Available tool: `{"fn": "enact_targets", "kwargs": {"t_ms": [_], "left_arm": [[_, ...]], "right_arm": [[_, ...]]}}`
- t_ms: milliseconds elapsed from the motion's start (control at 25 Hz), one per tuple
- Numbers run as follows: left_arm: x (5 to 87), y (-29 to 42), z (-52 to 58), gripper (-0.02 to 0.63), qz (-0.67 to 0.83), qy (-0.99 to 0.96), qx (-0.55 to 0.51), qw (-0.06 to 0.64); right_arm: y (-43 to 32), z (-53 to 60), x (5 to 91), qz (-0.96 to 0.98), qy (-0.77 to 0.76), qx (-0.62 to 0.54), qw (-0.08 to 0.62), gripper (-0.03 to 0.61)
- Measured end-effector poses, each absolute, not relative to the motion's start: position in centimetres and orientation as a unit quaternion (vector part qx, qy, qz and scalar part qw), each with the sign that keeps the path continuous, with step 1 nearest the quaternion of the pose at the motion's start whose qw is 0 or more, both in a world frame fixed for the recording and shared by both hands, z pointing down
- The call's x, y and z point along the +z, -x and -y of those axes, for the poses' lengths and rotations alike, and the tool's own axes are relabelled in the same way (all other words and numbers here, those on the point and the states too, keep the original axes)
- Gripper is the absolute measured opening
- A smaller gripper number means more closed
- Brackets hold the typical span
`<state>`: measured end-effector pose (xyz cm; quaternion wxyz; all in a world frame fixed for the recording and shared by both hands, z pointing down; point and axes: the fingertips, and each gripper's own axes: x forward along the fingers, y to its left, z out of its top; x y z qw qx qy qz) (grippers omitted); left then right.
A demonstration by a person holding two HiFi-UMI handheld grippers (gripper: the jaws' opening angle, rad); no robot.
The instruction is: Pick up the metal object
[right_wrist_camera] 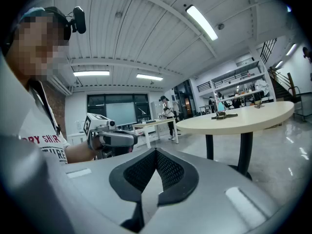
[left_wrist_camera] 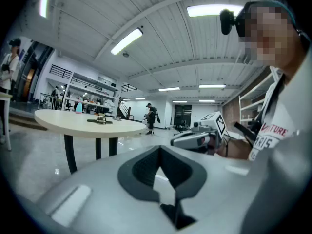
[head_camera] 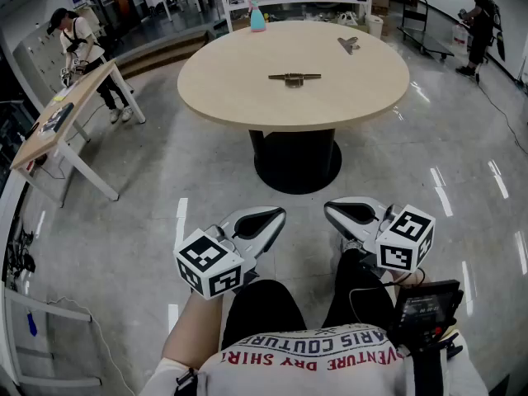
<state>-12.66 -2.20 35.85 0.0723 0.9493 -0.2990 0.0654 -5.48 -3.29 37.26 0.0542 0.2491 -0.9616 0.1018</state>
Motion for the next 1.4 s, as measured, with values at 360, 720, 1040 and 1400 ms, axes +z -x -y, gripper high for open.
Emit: {"fn": "enact_targets", "kwargs": {"t_ms": [360,720,1040,1400], "left_arm": [[33.6,12.9,4.0,0.003,0.291,-0.953,0.078,0.025],[32.1,12.1,12.8,0.003,0.293,-0.952,0.089,0.008],[31.3,11.1,17.9,0.003,0.299,-0.95,0.088,0.01],[30.4,9.5,22.0,0.003,0.317,-0.944,0.096,-0.001]], "right_arm": [[4.7,5.5,33.9,0.959,-0.27,0.078,0.035,0.002],[2.9,14.1,33.0,0.958,-0.274,0.082,0.027,0.001],[2.1,19.2,31.1,0.959,-0.275,0.075,0.013,0.002],[0.2,23.2,29.8,0.963,-0.263,0.062,0.012,0.002]]}}
